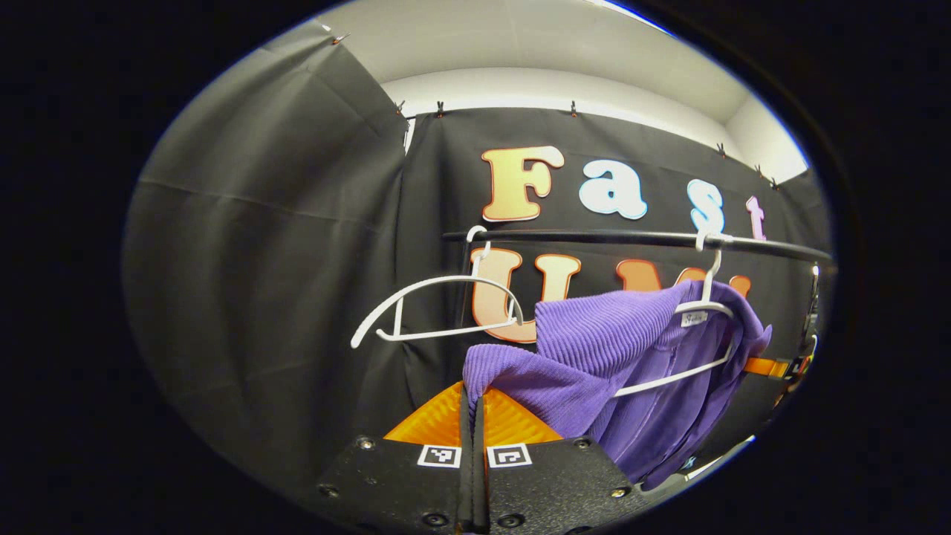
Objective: Grasp the clothes on the hanger with both hands and then place them into the laundry hamper below.
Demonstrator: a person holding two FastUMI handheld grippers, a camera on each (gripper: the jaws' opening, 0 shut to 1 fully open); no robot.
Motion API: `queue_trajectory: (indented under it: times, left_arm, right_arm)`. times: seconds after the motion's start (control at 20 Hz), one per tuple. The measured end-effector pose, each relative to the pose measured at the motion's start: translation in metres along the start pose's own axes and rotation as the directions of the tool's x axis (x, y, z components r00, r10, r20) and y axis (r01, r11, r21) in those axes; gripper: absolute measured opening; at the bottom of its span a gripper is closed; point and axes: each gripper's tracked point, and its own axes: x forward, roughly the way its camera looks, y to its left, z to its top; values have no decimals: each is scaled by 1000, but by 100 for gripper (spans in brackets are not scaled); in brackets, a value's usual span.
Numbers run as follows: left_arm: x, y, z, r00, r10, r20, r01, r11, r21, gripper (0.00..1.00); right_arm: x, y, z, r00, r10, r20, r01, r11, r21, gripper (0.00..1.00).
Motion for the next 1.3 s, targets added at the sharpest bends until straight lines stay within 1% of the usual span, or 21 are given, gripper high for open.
queue_trajectory:
  times: [0.15,0.25,0.35,0.5,0.6,0.7,0.85,1.1,1.2,1.3]
  left_arm:
    - [11,9,18,999,-38,34,39,998,-39,0]
    - [18,13,42,995,-52,87,55,998,-32,0]
    - [22,17,64,990,-53,133,55,998,-12,0]
    - [33,21,85,985,-65,161,67,998,-7,0]
    - [44,28,88,986,-62,157,61,998,12,0]
    - [51,35,78,990,-59,125,55,998,32,0]
    - [56,40,41,998,-43,50,42,999,14,0]
    - [60,46,-25,997,-22,-71,19,999,-44,0]
    - [61,47,-45,994,-10,-109,8,1000,-14,0]
    - [60,44,-59,992,-13,-122,14,1000,10,0]
  right_arm:
    - [-5,16,29,998,28,53,-32,996,85,7]
    - [-5,22,53,995,41,94,-50,994,97,7]
    - [-5,27,75,991,55,123,-68,992,104,8]
    - [4,30,91,993,54,109,-63,995,72,8]
    - [12,34,98,994,61,87,-68,995,78,8]
    - [20,33,99,996,63,63,-68,995,75,8]
    - [37,14,82,1000,14,17,-14,999,38,7]
    - [50,-26,39,995,-70,-66,74,996,58,8]
    - [51,-41,28,992,-99,-83,106,991,79,8]
    - [51,-58,16,986,-136,-93,144,985,92,8]
